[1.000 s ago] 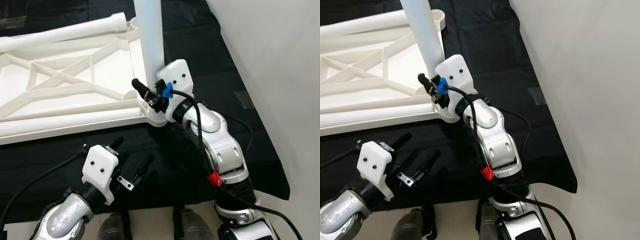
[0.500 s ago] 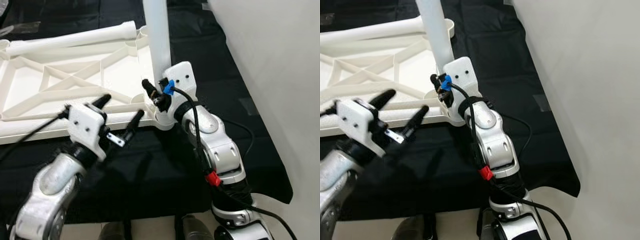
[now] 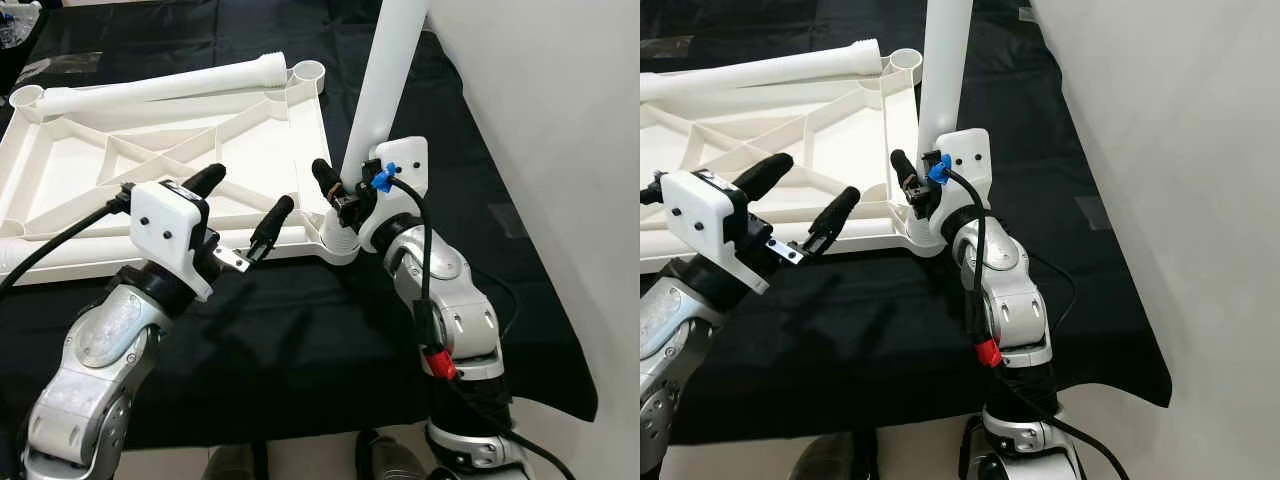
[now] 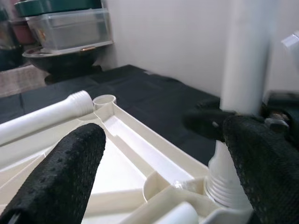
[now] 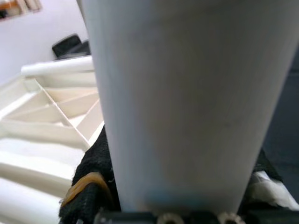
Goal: Building children table
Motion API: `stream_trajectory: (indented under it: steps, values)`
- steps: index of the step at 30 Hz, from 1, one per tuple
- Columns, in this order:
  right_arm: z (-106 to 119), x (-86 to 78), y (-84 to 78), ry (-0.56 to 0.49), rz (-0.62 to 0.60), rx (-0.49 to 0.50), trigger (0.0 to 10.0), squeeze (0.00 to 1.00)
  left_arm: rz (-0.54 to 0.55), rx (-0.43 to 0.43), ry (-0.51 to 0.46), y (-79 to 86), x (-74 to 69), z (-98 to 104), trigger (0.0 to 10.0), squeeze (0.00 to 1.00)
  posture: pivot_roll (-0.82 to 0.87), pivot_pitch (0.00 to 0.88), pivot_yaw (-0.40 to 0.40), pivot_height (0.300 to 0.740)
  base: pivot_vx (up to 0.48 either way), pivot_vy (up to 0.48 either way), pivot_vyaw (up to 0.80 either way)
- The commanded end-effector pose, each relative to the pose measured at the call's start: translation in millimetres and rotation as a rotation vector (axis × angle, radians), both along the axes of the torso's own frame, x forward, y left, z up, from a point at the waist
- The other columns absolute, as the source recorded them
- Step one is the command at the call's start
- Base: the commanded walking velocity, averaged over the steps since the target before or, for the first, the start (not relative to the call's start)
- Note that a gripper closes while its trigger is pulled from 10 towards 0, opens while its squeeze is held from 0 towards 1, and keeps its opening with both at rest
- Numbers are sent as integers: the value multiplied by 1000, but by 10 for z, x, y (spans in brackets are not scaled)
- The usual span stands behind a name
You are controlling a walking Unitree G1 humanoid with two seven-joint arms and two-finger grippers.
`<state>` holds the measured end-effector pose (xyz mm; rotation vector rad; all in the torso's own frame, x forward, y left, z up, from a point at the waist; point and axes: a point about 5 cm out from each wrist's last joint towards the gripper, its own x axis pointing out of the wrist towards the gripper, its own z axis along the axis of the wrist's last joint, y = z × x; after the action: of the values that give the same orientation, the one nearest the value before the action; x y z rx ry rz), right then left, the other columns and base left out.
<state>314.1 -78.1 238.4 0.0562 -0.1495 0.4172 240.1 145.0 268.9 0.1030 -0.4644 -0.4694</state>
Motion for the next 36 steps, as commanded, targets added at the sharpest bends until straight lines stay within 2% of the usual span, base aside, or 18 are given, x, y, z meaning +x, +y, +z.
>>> stream_trajectory:
  steps: [1, 5, 11, 14, 16, 18, 23, 25, 29, 36]
  values:
    - [-386, 5, -33, 175, -14, -8, 10000, 0, -3, -17, 16, 19, 1, -5, 10000, 0, 14, 285, 26, 740, 0, 0, 0]
    - [-432, -107, 47, 142, 40, 7, 10000, 0, -33, -48, 3, 20, 42, 107, 10000, 0, 17, 288, 37, 740, 0, 0, 0]
    - [-397, -197, 111, 68, 113, 0, 10000, 0, -51, -96, 15, 4, 47, 138, 10000, 0, 17, 290, 38, 740, 0, 0, 0]
    - [-417, -221, 124, 54, 138, -45, 10000, 0, -53, -117, 26, 6, 49, 146, 10000, 0, 16, 290, 39, 740, 0, 0, 0]
    - [-415, -230, 150, 28, 166, -115, 10000, 0, -54, -129, 33, 11, 54, 155, 10000, 0, 15, 292, 38, 740, 0, 0, 0]
    - [-413, -223, 170, 25, 185, -165, 10000, 0, -55, -135, 37, 10, 56, 163, 10000, 0, 14, 292, 36, 740, 0, 0, 0]
    - [-413, -208, 177, 29, 196, -208, 10000, 0, -57, -139, 44, 4, 59, 170, 10000, 0, 12, 291, 34, 740, 0, 0, 0]
    - [-357, -167, 211, 26, 240, -283, 10000, 0, -61, -147, 49, -15, 55, 170, 10000, 0, 8, 292, 28, 740, 0, 0, 0]
    - [-284, -106, 231, 26, 276, -341, 10000, 0, -64, -157, 56, -44, 48, 166, 10000, 0, 4, 290, 17, 740, 0, 0, 0]
    - [-304, -74, 229, 69, 289, -359, 10000, 0, -58, -167, 59, -48, 41, 170, 10000, 0, 7, 295, 10, 740, 0, 0, 0]
